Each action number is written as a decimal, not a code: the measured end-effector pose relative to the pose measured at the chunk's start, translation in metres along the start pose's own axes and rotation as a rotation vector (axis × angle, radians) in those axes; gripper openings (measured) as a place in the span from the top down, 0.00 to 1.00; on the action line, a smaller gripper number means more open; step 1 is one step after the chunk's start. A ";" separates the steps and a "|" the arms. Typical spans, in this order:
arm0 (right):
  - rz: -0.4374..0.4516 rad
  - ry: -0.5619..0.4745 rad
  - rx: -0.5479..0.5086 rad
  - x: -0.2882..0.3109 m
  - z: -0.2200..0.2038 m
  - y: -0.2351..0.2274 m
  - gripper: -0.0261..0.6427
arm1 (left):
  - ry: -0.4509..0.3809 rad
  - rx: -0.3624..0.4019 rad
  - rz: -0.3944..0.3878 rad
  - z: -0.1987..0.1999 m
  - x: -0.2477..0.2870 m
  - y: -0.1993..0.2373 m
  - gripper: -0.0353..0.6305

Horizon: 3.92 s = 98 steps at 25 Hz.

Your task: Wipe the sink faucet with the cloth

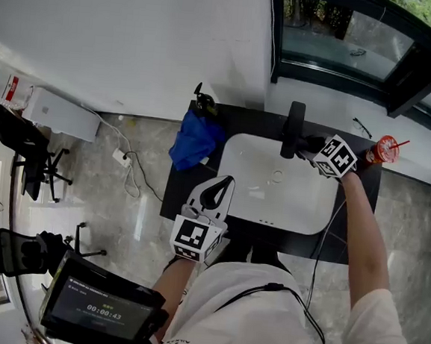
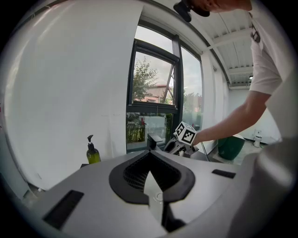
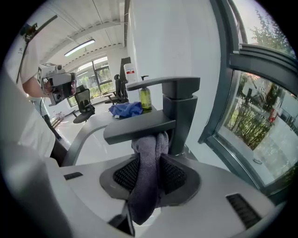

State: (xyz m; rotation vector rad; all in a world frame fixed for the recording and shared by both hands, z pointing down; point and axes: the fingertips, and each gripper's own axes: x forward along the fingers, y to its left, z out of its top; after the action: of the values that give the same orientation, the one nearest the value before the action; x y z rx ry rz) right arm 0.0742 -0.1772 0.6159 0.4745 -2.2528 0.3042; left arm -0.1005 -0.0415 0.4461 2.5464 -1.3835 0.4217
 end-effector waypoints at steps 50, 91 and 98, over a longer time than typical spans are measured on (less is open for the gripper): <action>-0.026 0.042 0.021 0.005 -0.005 -0.009 0.78 | 0.005 0.013 -0.038 0.000 0.006 0.004 0.96; 0.132 0.121 0.023 0.002 -0.039 0.054 0.78 | -0.010 0.017 -0.051 0.002 -0.005 -0.008 0.96; 0.051 0.090 0.036 0.009 -0.012 0.014 0.78 | -0.009 0.014 -0.020 0.003 -0.008 -0.001 0.96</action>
State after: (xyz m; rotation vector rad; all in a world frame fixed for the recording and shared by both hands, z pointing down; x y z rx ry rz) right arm 0.0709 -0.1629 0.6293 0.4149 -2.1771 0.3853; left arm -0.1029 -0.0359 0.4401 2.5743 -1.3617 0.4180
